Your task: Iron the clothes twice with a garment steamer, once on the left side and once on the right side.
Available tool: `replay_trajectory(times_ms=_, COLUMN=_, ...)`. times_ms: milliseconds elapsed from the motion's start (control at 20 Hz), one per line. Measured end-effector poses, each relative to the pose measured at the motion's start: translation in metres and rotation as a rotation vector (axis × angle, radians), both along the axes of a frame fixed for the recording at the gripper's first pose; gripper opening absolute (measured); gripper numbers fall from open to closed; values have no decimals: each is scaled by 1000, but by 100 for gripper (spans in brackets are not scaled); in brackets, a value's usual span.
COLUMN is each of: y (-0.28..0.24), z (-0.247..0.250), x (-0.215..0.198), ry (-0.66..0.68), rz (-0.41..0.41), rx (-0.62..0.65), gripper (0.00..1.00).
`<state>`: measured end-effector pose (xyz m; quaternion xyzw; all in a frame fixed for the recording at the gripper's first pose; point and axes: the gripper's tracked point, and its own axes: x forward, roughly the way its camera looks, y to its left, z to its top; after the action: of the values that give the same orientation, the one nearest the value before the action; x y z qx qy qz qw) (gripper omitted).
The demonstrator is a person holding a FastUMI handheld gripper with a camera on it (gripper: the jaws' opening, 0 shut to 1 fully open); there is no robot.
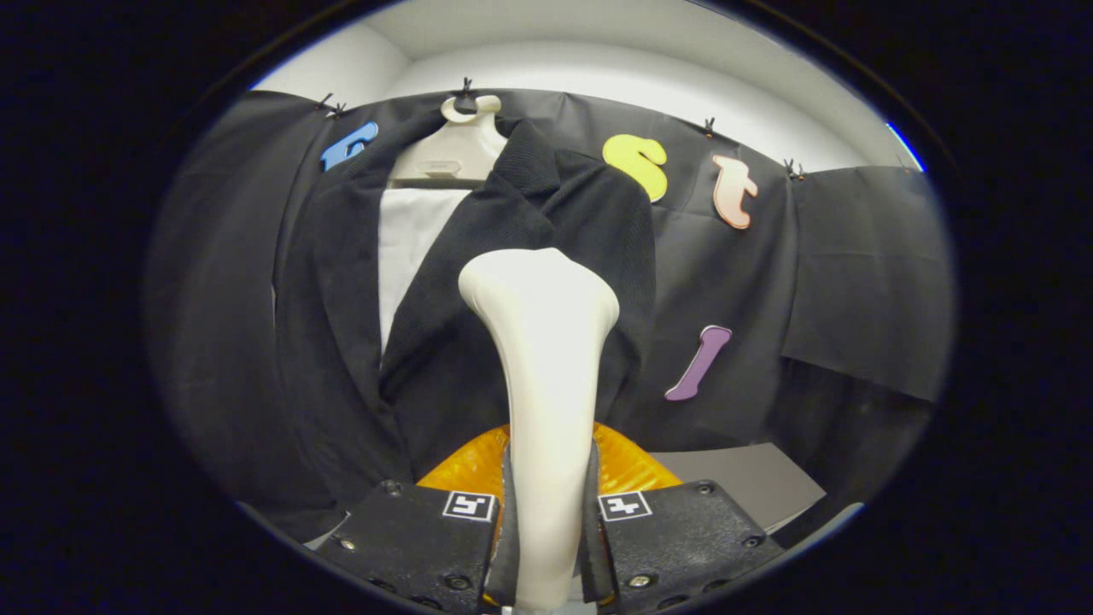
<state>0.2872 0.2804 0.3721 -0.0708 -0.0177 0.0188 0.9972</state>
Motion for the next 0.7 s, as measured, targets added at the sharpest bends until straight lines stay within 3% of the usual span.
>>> replay_trajectory(times_ms=700, y=6, z=-139, x=-3, ry=181, rz=7, rx=-69, gripper=31)
